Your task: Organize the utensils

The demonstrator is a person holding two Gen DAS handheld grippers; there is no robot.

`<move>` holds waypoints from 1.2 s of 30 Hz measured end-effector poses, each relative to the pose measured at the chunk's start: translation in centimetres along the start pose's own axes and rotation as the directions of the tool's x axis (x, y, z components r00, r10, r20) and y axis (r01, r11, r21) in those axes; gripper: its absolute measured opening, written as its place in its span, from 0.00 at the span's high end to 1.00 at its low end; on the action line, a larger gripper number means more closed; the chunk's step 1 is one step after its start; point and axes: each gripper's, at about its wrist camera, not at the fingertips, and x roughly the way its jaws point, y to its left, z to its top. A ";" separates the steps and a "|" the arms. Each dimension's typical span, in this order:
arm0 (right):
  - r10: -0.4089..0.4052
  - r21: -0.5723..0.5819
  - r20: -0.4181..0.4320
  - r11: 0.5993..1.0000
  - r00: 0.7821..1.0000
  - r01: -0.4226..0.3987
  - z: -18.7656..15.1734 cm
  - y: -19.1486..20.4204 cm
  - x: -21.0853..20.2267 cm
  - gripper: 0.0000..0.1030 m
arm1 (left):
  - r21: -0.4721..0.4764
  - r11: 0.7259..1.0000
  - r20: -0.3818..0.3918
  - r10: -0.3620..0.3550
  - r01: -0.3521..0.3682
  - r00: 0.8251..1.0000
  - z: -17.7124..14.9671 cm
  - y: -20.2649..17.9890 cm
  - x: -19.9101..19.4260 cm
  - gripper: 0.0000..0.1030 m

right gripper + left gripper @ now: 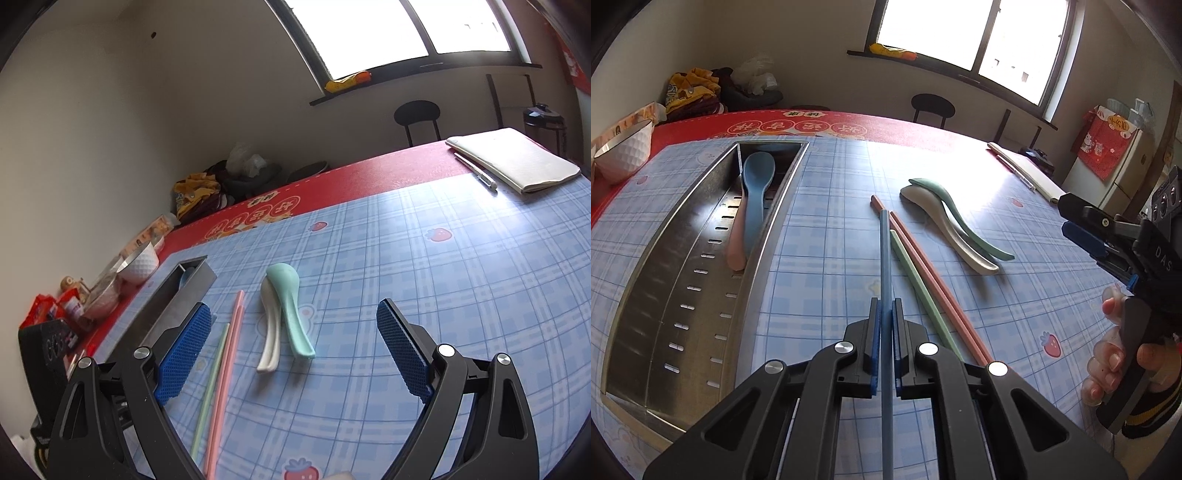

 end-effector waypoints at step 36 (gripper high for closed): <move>-0.426 -0.446 -0.301 0.854 0.853 0.268 0.4 6.4 12.7 0.87 | -0.054 0.987 0.199 -0.139 0.152 0.970 0.9 3.1 -5.7 0.94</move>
